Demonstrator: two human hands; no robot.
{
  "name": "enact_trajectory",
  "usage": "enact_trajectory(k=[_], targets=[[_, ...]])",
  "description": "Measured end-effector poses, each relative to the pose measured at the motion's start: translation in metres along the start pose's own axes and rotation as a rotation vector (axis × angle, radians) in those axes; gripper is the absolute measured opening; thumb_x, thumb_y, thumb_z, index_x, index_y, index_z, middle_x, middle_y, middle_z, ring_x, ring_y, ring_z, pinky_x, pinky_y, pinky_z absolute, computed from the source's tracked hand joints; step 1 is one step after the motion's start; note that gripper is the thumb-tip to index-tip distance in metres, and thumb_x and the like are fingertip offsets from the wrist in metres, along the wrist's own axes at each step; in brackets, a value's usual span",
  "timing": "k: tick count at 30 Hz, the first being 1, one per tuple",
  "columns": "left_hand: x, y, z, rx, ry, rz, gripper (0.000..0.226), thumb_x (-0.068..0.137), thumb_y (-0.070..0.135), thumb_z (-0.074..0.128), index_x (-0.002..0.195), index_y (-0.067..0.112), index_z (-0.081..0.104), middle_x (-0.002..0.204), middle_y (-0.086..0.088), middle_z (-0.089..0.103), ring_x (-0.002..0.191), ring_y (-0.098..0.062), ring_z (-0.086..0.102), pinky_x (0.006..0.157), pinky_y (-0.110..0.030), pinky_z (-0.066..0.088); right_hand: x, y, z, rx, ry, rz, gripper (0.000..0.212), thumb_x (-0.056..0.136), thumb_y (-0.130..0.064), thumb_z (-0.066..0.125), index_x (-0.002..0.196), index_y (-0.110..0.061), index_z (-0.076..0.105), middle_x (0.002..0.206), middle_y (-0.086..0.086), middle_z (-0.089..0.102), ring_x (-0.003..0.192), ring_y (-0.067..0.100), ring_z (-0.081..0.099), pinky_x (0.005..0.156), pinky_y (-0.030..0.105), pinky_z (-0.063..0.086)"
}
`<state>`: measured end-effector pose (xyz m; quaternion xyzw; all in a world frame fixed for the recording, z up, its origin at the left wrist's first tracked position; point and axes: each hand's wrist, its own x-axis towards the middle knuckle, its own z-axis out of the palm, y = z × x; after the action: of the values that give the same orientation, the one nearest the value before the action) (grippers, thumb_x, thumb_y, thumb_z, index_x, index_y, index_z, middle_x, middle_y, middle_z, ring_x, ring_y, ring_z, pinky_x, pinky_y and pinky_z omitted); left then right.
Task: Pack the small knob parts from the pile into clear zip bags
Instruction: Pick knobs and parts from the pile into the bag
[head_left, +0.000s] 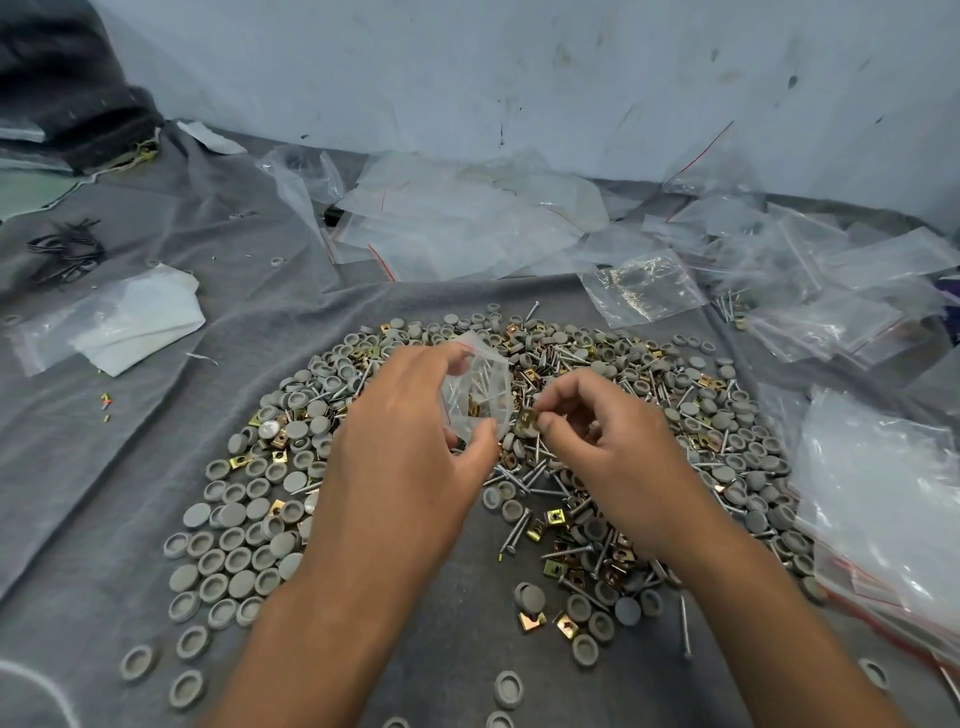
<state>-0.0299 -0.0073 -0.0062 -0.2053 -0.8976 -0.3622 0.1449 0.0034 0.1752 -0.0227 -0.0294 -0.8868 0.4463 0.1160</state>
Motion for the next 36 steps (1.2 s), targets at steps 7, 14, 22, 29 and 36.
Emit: enact_trajectory(k=[7, 14, 22, 29, 36], targets=[[-0.001, 0.003, 0.002, -0.005, 0.004, 0.028, 0.047, 0.080, 0.028, 0.078, 0.123, 0.025, 0.060, 0.111, 0.014, 0.058, 0.069, 0.002, 0.051, 0.074, -0.017, 0.038, -0.005, -0.031, 0.004, 0.223, 0.112, -0.181, 0.006, 0.095, -0.023, 0.064, 0.095, -0.028, 0.065, 0.079, -0.005, 0.062, 0.065, 0.003, 0.052, 0.058, 0.016, 0.041], [-0.001, 0.001, 0.002, -0.012, 0.007, 0.032, 0.048, 0.081, 0.027, 0.076, 0.126, 0.025, 0.060, 0.110, 0.015, 0.058, 0.070, 0.000, 0.051, 0.076, -0.010, 0.037, -0.005, -0.035, 0.010, -0.051, 0.279, -0.357, 0.014, 0.091, -0.011, 0.075, 0.098, -0.023, 0.074, 0.079, -0.026, 0.058, 0.070, 0.005, 0.057, 0.064, 0.008, 0.038], [-0.002, 0.002, 0.001, 0.000, -0.003, 0.038, 0.047, 0.082, 0.034, 0.073, 0.126, 0.029, 0.058, 0.110, 0.018, 0.055, 0.075, 0.003, 0.055, 0.072, -0.013, 0.035, -0.007, -0.037, 0.008, -0.189, 0.463, -0.572, 0.010, 0.095, -0.012, 0.071, 0.104, -0.015, 0.074, 0.094, -0.020, 0.060, 0.086, -0.010, 0.050, 0.080, 0.010, 0.036], [-0.001, 0.003, 0.000, -0.013, 0.004, 0.033, 0.043, 0.081, 0.035, 0.072, 0.122, 0.029, 0.060, 0.109, 0.018, 0.056, 0.068, 0.003, 0.054, 0.069, -0.012, 0.035, -0.007, -0.029, 0.011, -0.268, 0.406, -0.495, 0.014, 0.099, -0.022, 0.068, 0.112, -0.020, 0.073, 0.105, -0.008, 0.068, 0.098, 0.014, 0.059, 0.082, 0.030, 0.049], [0.001, 0.006, -0.009, -0.098, 0.019, 0.205, 0.045, 0.082, 0.026, 0.074, 0.126, 0.024, 0.062, 0.113, 0.016, 0.059, 0.082, 0.011, 0.052, 0.082, -0.002, 0.036, -0.001, -0.018, -0.002, -0.352, 0.298, -0.519, 0.020, 0.098, -0.012, 0.067, 0.116, -0.019, 0.074, 0.121, 0.000, 0.063, 0.111, 0.023, 0.058, 0.093, 0.029, 0.046]])
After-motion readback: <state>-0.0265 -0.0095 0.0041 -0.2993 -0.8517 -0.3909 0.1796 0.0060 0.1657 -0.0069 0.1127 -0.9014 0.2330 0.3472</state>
